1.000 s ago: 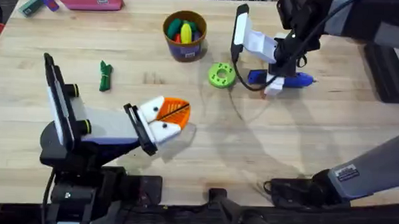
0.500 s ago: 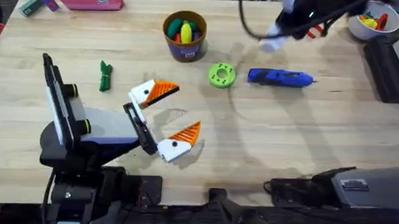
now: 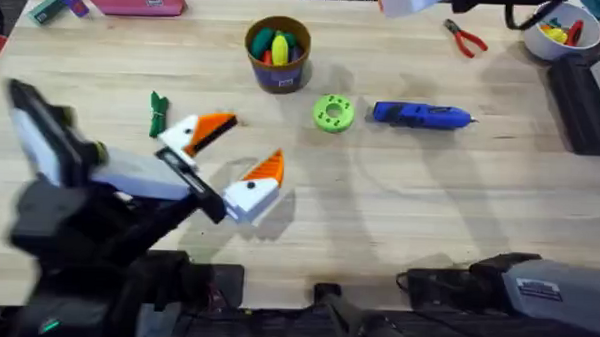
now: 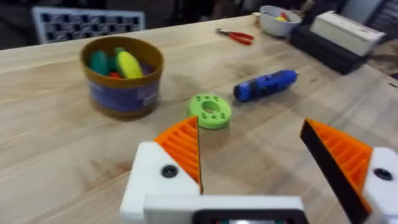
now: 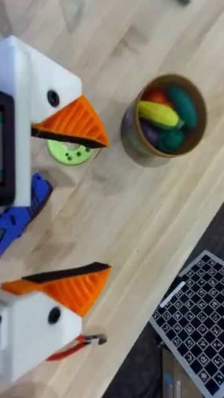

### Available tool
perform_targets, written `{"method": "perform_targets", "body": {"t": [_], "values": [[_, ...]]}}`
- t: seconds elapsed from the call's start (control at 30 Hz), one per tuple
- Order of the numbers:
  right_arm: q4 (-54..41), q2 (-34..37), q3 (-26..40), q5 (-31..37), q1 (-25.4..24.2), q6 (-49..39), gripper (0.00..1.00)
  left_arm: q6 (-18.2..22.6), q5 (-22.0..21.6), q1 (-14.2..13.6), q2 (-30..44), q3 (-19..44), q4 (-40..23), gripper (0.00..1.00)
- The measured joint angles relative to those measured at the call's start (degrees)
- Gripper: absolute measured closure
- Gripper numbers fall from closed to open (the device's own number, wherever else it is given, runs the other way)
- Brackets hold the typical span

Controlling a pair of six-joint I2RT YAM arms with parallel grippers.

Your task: Pick up the gripper from the table and insert it into the empty holder that is missing its gripper. Then pick up a screw, insert it into the mounting hole, and use the screwdriver to tighten it. Finally, clean up the table by picking up the vegetable and placing it into the bucket.

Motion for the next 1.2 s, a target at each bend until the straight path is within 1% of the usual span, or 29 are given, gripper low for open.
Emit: {"method": "perform_targets", "body": {"t": [0.1,0.2,0.37,0.47,0.53,0.63,0.7,0.8,0.9,0.97,1.03,1.1,1.2], "values": [[0.0,-2.0,0.0,-0.3,0.0,3.4,0.008,1.7,-5.7,0.0,4.3,9.2,-7.9,0.015],[-0.3,-4.1,0.0,-0.5,0.0,5.9,0.008,2.9,-11.6,0.0,10.2,18.7,-13.8,0.015],[-4.2,-6.8,0.0,-0.7,0.0,10.0,0.008,3.4,-20.3,0.0,22.8,34.5,-25.5,0.015],[-8.7,-7.6,0.0,-0.8,0.0,12.1,0.009,3.8,-24.0,0.0,30.6,42.3,-32.0,0.016],[-12.2,-7.9,0.0,-0.8,0.0,12.9,0.008,4.8,-25.5,0.0,35.9,47.2,-35.8,0.016],[-17.2,-8.1,0.0,-0.8,0.0,13.5,0.009,7.9,-26.9,0.0,43.0,53.4,-40.2,0.015],[-19.5,-8.3,0.0,-1.2,0.0,13.7,0.009,9.9,-27.6,0.0,46.4,56.0,-40.8,0.015],[-19.8,-10.0,-1.6,-2.6,0.0,13.7,0.009,11.8,-29.6,0.0,49.7,58.1,-40.9,0.015],[-19.9,-13.4,-4.9,-3.3,0.0,13.7,0.009,12.2,-32.7,0.8,51.2,59.2,-41.1,0.015],[-20.0,-15.7,-7.1,-3.6,0.0,13.8,0.008,12.2,-34.2,3.2,52.0,59.6,-41.7,0.016],[-20.9,-17.7,-8.7,-3.7,0.0,13.9,0.008,12.2,-35.2,7.3,53.3,59.8,-42.7,0.015],[-21.9,-19.0,-9.3,-3.7,0.0,13.9,0.008,12.2,-35.9,12.1,55.5,59.9,-43.4,0.016],[-22.9,-20.4,-9.5,-3.7,0.0,13.9,0.008,12.1,-36.1,19.4,61.1,59.9,-42.1,0.015]]}}
